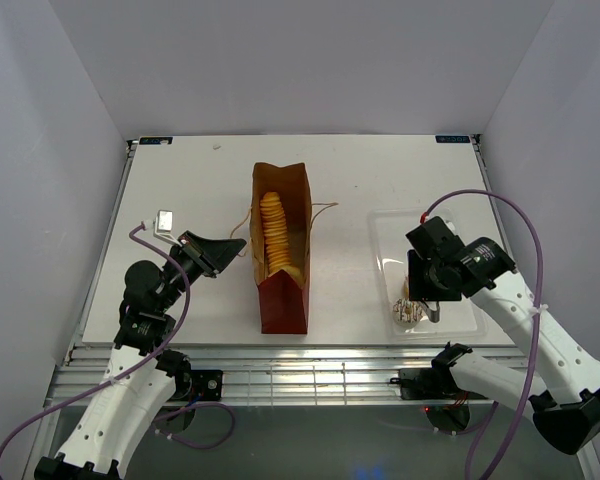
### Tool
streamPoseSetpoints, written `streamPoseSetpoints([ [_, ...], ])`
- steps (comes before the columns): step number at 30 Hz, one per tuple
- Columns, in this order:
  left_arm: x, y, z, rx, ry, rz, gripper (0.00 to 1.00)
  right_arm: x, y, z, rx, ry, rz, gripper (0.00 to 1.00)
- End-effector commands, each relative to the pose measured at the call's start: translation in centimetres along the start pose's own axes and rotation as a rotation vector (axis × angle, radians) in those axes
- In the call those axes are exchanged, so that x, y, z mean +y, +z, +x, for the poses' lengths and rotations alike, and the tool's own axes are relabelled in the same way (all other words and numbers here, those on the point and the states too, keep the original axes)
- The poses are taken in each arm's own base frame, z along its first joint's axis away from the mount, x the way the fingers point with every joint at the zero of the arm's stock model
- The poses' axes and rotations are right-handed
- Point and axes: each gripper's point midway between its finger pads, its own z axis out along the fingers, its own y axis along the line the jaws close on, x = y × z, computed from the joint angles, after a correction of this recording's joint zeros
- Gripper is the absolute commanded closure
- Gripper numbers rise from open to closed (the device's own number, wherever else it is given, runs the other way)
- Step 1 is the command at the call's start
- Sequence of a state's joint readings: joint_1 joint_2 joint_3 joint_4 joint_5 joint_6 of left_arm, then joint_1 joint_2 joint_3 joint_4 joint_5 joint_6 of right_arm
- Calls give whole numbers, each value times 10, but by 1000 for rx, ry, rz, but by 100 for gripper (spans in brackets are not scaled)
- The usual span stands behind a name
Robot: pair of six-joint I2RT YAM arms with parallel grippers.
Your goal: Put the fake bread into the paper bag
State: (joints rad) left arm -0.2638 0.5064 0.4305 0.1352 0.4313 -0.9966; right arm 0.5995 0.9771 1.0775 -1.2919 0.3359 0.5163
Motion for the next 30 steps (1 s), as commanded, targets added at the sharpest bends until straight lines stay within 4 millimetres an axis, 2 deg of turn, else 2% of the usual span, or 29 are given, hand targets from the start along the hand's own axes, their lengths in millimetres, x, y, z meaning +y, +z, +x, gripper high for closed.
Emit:
streamPoseSetpoints([
  [1,-3,-2,3,13,-2,14,100,4,-4,-12,-61,20,-28,43],
  [7,-3,-2,3,15,-8,13,100,14,-3,-9,-56,28,-84,44],
  [12,-4,-3,4,14,-6,18,100,19,11,6,1,22,-102,44],
  [15,-4,-3,4,14,-9,18,100,16,17,14,25,26,-84,44],
  [20,-1,-3,6,16,-14,11,100,8,16,16,19,33,-52,45],
  [23,0,-2,6,18,-16,9,100,5,21,20,26,28,-34,47],
  [30,-1,-2,5,20,-15,8,100,6,23,5,-9,28,-9,59],
])
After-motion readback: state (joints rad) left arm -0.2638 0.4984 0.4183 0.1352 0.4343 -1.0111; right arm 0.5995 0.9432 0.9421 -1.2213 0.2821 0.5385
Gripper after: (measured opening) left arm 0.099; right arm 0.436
